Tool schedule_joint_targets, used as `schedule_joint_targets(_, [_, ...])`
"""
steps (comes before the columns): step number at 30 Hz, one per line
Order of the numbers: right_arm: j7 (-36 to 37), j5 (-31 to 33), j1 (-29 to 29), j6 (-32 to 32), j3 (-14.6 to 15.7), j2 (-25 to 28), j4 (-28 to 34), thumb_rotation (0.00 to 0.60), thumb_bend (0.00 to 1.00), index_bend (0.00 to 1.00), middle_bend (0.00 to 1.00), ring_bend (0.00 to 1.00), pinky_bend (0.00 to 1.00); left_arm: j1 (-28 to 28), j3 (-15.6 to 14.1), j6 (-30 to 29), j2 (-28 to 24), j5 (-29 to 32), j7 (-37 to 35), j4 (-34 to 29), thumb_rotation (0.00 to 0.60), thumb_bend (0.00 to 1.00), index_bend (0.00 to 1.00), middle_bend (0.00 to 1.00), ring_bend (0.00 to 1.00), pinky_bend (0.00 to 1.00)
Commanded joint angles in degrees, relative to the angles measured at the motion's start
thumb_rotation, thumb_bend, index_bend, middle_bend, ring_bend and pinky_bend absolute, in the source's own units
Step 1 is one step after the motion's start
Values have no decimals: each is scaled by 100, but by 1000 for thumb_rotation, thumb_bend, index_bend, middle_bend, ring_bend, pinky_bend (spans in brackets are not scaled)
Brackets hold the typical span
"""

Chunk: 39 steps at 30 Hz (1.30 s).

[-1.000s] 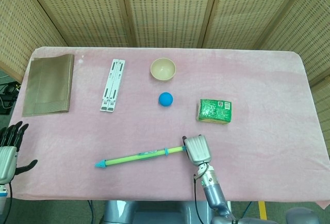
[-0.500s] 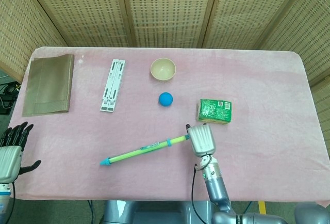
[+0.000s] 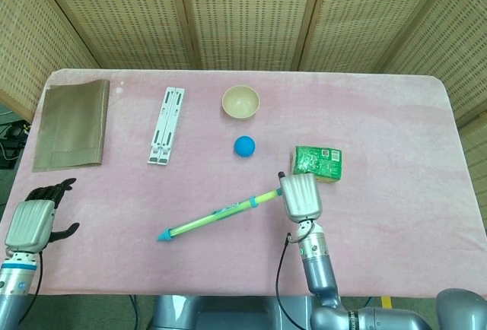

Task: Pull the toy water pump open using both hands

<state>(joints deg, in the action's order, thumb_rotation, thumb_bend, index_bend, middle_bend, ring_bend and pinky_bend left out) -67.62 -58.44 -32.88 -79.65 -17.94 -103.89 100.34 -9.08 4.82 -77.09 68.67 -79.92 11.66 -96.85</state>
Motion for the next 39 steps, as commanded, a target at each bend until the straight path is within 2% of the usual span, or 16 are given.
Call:
schedule_joint_targets(1, [-53,70,-77,-76,-49,-43,12,600,675,836,1000,1000,721,-196,128,302,71,354,189,-237,600,234,335,752,690,620])
schedule_joint_targets(5, [-160,116,-194,-223,-120,-118,32,600,679,840,1000,1000,732,-349,189,568,190,767,423,-482,600,234,355,814,759,689])
schedule_joint_targets(14, [-380,216,-412,-512,-253,-271,68,600,680,845,1000,1000,740,-591,216,855,485,1506,952,-699,600,234,325,817,764,695])
schedule_joint_targets(19, [-363,333,-444,-579,-235,-300,30,600,680,845,1000,1000,741,-679,256,888,737,1815,1015,-733,600,233,318,817,764,695])
schedule_joint_targets(30, [-267,473,-488,-683,-105,-330,-87,600,679,845,1000,1000,740,-985,325,1012,1356,2411,1259,-814,600,234,386,817,764,699])
schedule_joint_targets(39, [-247,518,-529,-775,-34,-321,-51,600,680,845,1000,1000,741,-1369,373,1137,1721,3169,1772,-855,600,235,364,817,764,699])
